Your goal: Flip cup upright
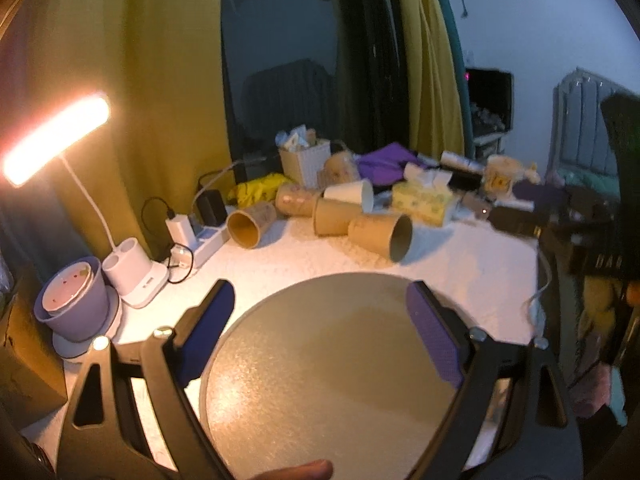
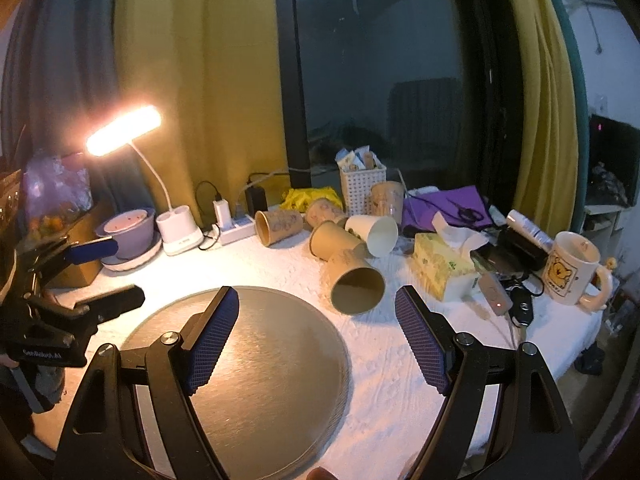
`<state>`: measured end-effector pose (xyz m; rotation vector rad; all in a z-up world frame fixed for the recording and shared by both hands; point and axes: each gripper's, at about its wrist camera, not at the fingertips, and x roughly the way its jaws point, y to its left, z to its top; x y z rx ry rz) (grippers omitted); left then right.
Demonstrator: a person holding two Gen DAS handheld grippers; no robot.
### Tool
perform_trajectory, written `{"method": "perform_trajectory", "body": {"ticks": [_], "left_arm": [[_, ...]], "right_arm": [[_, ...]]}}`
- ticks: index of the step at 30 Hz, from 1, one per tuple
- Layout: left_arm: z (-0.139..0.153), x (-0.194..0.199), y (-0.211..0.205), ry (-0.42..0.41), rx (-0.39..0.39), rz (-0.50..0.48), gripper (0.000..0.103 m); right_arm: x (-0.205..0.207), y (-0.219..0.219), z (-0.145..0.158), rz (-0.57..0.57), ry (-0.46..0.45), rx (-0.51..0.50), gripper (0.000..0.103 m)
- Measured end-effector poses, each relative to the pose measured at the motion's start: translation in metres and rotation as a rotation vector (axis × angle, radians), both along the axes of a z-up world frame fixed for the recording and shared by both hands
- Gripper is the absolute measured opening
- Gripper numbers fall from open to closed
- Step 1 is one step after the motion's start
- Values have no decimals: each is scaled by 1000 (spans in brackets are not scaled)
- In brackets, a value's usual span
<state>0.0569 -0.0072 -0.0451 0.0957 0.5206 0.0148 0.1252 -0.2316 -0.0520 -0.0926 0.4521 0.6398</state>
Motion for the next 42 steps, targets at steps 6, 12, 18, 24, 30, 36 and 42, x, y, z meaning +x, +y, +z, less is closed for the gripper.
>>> {"method": "perform_trajectory", "body": {"ticks": [6, 12, 18, 24, 30, 36, 42], "left_arm": [[-23, 54, 4, 127, 83, -16, 89], [-38, 116, 1, 187, 220, -79, 89], [-42, 180, 1, 220, 272, -162, 89], [-44, 234, -3, 243, 335, -246, 89], [-57, 279, -13, 292, 453, -380, 88], [-74, 301, -32, 324, 649, -541, 88], [-88, 316, -48, 336, 728, -673, 88]], "right_arm": [[51, 5, -16, 18, 49, -5, 83], [104, 9, -29, 16, 115, -5, 83], [148, 9, -37, 4, 166, -4, 83], [182, 9, -45, -10, 220, 14, 83], [205, 13, -51, -3, 259, 31, 83], [221, 15, -55, 7, 287, 45, 83], [229, 16, -58, 9, 299, 52, 83]]}}
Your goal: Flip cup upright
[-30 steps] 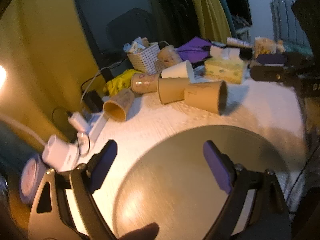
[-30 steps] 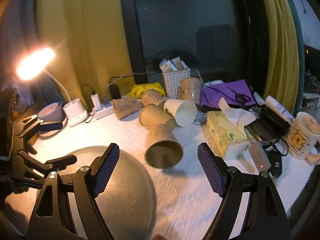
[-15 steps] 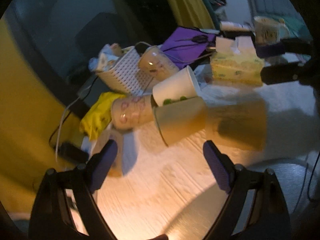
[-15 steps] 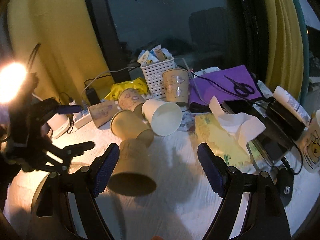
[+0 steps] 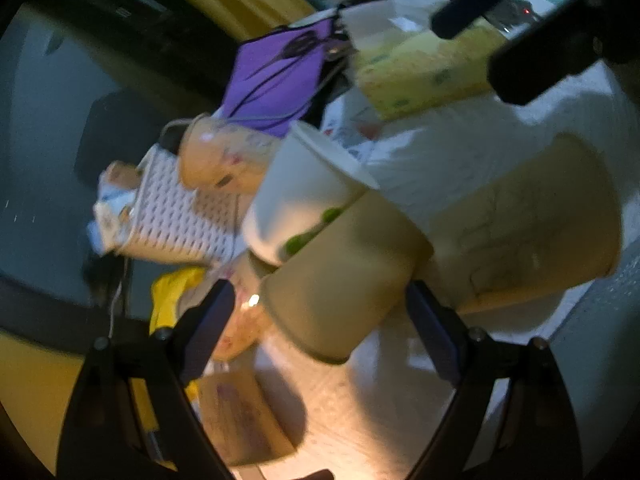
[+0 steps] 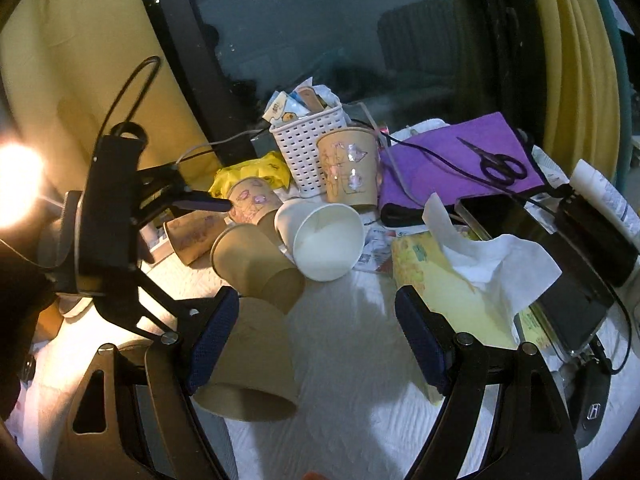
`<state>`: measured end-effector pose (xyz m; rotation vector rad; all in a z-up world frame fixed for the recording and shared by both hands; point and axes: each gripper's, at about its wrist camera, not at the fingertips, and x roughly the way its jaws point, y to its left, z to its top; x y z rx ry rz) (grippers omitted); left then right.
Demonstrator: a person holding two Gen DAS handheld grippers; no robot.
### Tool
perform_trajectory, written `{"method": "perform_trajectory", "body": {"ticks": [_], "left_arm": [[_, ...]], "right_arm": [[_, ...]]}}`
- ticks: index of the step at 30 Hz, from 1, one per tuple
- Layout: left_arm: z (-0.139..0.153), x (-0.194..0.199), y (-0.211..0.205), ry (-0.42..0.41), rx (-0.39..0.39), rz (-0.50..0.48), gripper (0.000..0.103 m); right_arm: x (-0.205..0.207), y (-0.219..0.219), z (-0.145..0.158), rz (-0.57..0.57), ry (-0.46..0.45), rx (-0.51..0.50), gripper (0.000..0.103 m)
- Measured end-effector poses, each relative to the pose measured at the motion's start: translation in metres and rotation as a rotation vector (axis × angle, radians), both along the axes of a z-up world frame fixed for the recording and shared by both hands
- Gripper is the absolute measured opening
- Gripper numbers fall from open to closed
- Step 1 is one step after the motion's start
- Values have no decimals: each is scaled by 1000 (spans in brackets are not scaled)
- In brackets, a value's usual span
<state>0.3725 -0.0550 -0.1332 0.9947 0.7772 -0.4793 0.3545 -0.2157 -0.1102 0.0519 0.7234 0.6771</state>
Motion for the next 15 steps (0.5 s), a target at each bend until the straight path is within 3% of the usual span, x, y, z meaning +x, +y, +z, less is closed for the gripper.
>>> {"method": "perform_trajectory", "body": {"ticks": [3, 7, 12, 15], "left_arm": [[-7, 9, -6, 28, 14, -37, 88], [-13, 19, -15, 57, 11, -58, 76], [-11, 24, -14, 78, -13, -28, 74], [-4, 16, -8, 80, -45, -2, 68]], "right_arm": [[2, -2, -1, -7, 3, -1, 83], [5, -3, -4, -17, 9, -3, 83], [3, -4, -3, -29, 11, -3, 83], [-1, -5, 1, -32, 2, 0, 83]]}}
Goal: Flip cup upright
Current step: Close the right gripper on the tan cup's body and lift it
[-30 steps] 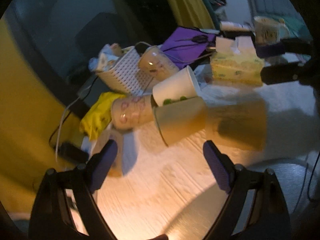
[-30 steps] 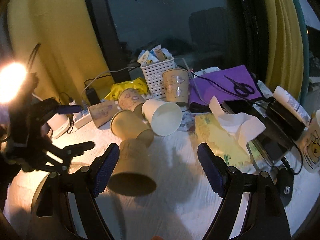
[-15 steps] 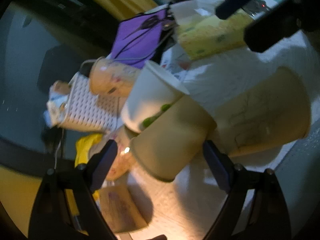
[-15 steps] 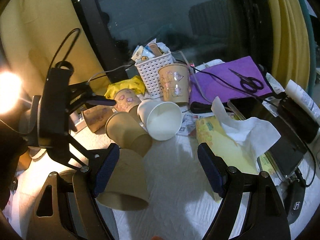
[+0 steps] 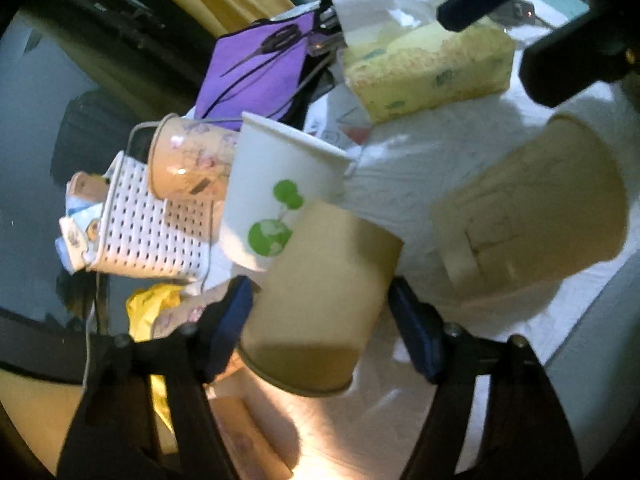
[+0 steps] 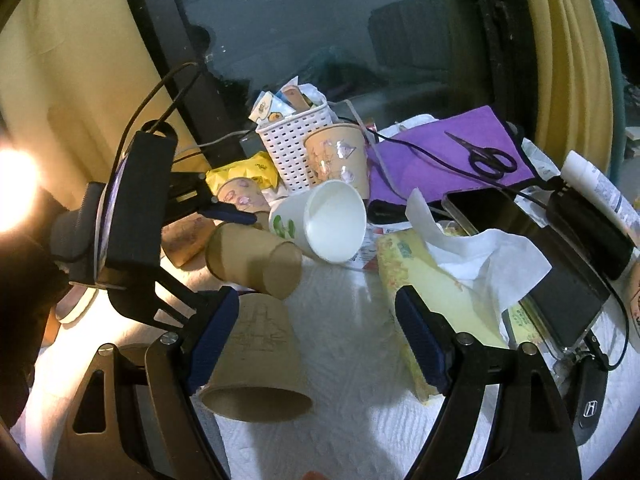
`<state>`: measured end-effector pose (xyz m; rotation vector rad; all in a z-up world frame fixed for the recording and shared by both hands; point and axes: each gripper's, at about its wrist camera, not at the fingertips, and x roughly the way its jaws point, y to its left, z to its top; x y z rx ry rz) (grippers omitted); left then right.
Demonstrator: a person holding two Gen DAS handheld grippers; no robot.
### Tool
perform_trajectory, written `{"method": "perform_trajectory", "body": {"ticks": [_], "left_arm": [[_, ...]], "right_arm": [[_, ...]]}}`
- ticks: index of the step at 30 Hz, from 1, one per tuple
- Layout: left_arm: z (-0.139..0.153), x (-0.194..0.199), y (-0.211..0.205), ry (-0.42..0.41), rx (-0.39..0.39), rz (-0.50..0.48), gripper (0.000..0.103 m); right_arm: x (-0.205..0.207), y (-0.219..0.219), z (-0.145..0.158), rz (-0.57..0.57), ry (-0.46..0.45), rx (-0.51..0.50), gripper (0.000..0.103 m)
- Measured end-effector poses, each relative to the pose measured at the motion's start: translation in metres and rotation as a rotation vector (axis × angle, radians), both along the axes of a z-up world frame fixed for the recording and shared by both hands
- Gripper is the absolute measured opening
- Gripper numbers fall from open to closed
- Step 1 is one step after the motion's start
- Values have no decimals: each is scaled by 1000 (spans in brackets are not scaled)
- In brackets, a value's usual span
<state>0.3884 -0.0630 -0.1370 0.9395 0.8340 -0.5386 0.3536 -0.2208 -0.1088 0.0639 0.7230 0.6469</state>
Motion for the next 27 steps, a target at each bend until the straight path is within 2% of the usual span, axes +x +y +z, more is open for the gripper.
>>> {"method": "perform_trajectory", "body": {"ticks": [8, 14, 23, 27], "left_arm": [[27, -37, 9, -26, -53, 23, 65], [47, -70, 9, -53, -60, 19, 65], [76, -134, 13, -112, -87, 33, 65], [87, -173, 18, -121, -127, 38, 65]], "right_arm": [[-24, -2, 21, -5, -42, 7, 83], [-49, -6, 37, -11, -75, 13, 83], [-96, -6, 53, -3, -112, 18, 83], [-117, -2, 54, 10, -112, 14, 83]]}}
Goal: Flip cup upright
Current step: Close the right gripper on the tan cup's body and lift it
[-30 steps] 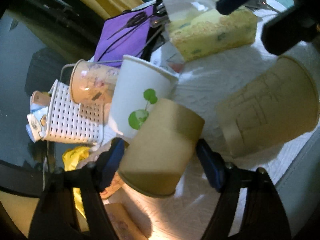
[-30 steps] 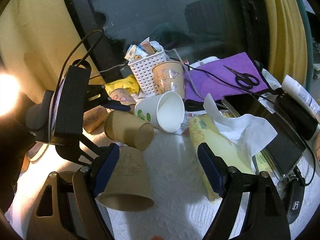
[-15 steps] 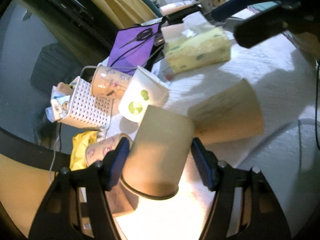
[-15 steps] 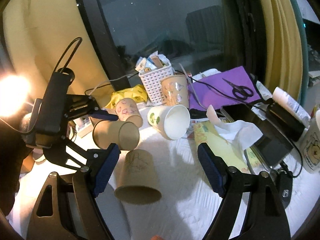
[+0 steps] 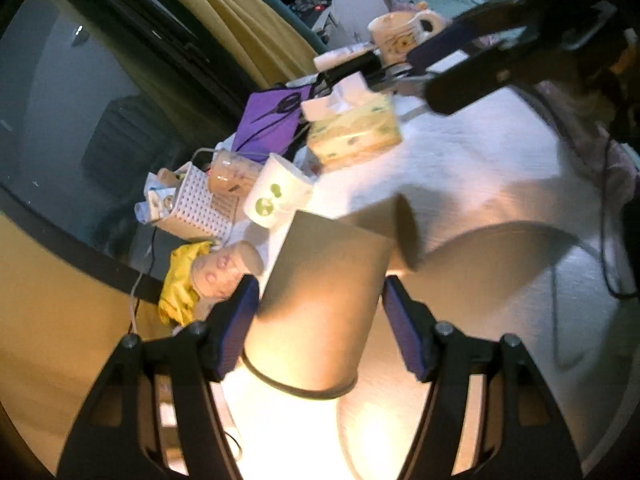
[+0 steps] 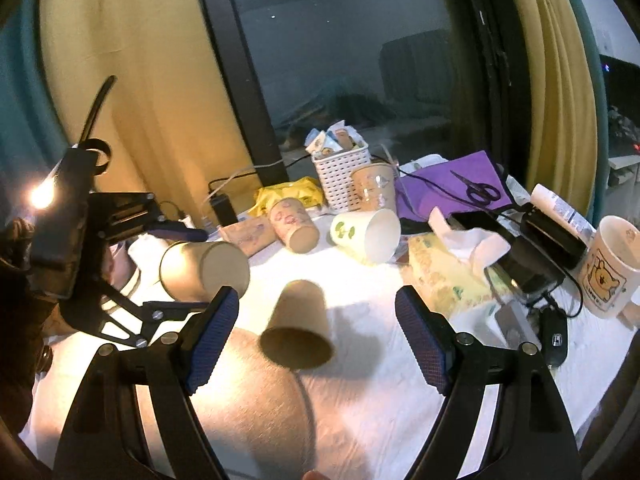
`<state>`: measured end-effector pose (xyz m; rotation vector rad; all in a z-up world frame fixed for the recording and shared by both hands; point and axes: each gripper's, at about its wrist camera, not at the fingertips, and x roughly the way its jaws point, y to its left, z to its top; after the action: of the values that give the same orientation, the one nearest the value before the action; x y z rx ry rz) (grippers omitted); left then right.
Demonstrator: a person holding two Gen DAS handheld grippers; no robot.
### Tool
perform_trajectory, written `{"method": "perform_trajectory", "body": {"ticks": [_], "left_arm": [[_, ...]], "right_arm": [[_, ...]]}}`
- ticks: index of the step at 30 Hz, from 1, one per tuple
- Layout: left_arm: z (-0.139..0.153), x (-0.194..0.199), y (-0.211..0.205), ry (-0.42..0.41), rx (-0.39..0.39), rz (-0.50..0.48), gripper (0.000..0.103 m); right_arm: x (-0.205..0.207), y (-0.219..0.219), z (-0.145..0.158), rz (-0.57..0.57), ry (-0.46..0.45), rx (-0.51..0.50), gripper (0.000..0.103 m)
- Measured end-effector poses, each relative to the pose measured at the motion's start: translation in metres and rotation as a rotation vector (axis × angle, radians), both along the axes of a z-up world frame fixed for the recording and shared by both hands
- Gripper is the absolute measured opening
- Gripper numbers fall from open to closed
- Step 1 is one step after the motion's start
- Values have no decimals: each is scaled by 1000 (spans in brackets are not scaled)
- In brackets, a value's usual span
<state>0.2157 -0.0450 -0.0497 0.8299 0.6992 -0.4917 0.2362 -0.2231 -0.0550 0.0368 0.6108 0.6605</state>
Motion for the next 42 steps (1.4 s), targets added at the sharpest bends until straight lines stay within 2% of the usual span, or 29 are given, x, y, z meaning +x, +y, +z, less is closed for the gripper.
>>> {"method": "perform_trajectory", "body": {"ticks": [5, 10, 17, 21, 25, 30, 33, 38, 42], "left_arm": [[5, -55, 2, 2, -73, 1, 65], [-1, -108, 1, 4, -133, 41, 65], [-29, -158, -9, 3, -94, 87, 65], [-48, -162, -23, -14, -9, 97, 67], [-62, -157, -31, 0, 9, 98, 67], [-70, -147, -32, 57, -29, 109, 68], [-69, -143, -27, 71, -66, 125, 80], [-67, -145, -22, 81, -125, 138, 81], [-64, -148, -16, 81, -184, 151, 82]], "right_arm": [[-26, 10, -6, 29, 14, -18, 83], [-54, 19, -19, 56, 42, -43, 83], [-94, 28, -43, 97, 84, -74, 83], [-110, 29, -50, 104, 89, -87, 83], [-115, 25, -49, 98, 82, -96, 83], [-109, 26, -53, 105, 95, -109, 83], [-107, 30, -56, 123, 102, -118, 83], [-108, 39, -57, 166, 91, -144, 83], [-109, 55, -54, 254, 51, -192, 83]]}}
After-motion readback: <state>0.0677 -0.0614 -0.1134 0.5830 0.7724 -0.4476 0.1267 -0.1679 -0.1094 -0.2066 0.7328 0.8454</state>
